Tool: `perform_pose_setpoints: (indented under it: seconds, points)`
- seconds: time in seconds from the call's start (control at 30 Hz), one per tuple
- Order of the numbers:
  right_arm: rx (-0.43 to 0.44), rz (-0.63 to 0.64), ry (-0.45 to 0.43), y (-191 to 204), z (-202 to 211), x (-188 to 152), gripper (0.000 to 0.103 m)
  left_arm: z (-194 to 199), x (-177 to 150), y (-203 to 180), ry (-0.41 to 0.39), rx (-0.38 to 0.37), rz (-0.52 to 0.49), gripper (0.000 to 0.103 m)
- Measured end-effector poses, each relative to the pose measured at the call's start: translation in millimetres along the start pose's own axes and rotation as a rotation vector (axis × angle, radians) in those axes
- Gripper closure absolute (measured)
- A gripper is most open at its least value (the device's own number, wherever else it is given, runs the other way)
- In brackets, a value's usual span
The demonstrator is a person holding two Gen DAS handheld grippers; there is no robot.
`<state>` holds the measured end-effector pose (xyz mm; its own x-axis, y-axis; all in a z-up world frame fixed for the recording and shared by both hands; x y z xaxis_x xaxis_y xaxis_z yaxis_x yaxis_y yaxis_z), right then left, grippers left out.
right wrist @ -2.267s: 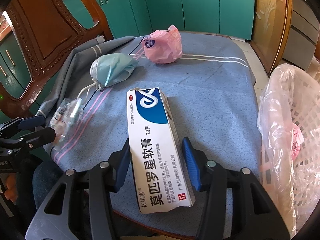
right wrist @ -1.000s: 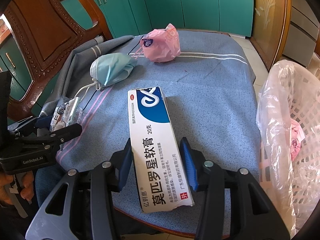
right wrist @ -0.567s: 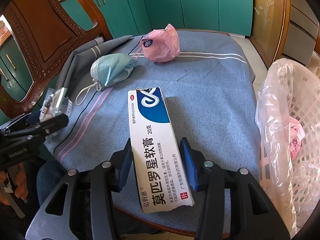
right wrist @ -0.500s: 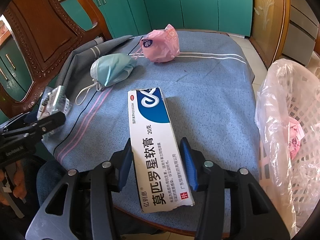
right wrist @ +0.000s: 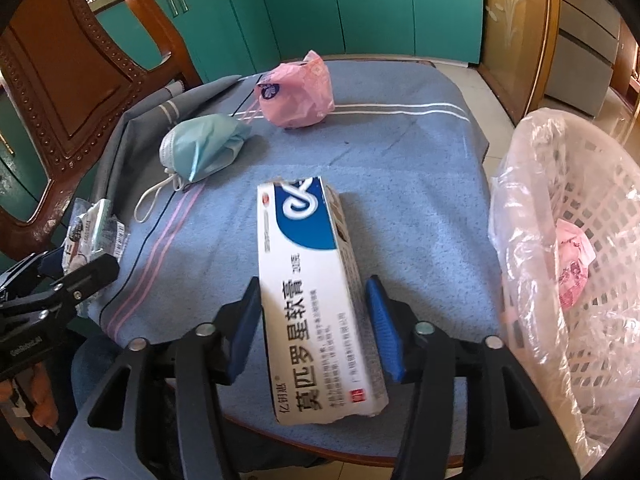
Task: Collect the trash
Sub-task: 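Lift the snack bag off the seat with the left gripper while the right holds the box, then carry the snack bag and ointment box over the wastebasket and open both grippers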
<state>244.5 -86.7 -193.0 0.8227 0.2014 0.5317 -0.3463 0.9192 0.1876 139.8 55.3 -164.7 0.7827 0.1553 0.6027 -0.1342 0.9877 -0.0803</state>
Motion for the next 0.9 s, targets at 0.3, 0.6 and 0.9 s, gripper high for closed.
perform_pose_setpoints:
  seconds: [0.3,0.6,0.9]
  points:
    - [0.027,0.031,0.022,11.4,6.2,-10.9,0.039,-5.9,-1.3,-1.1,0.010,-0.007,0.000,0.026]
    - [0.010,0.014,0.002,10.0,-1.9,-4.1,0.039,-1.2,-2.5,6.1,0.000,-0.005,0.025,0.027]
    - [0.000,0.100,-0.007,22.0,-13.3,-0.7,0.054,7.7,0.2,6.0,-0.028,-0.018,0.035,0.026]
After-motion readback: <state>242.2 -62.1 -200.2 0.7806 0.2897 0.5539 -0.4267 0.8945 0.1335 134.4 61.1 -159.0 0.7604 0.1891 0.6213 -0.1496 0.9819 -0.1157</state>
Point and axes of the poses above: each gripper's, at about its wrist camera, not at the fingertips, and z roughly against the way its jaws point, y to its left, x to its top, the point moved 5 cm from there along -z, roughly the way its jaws point
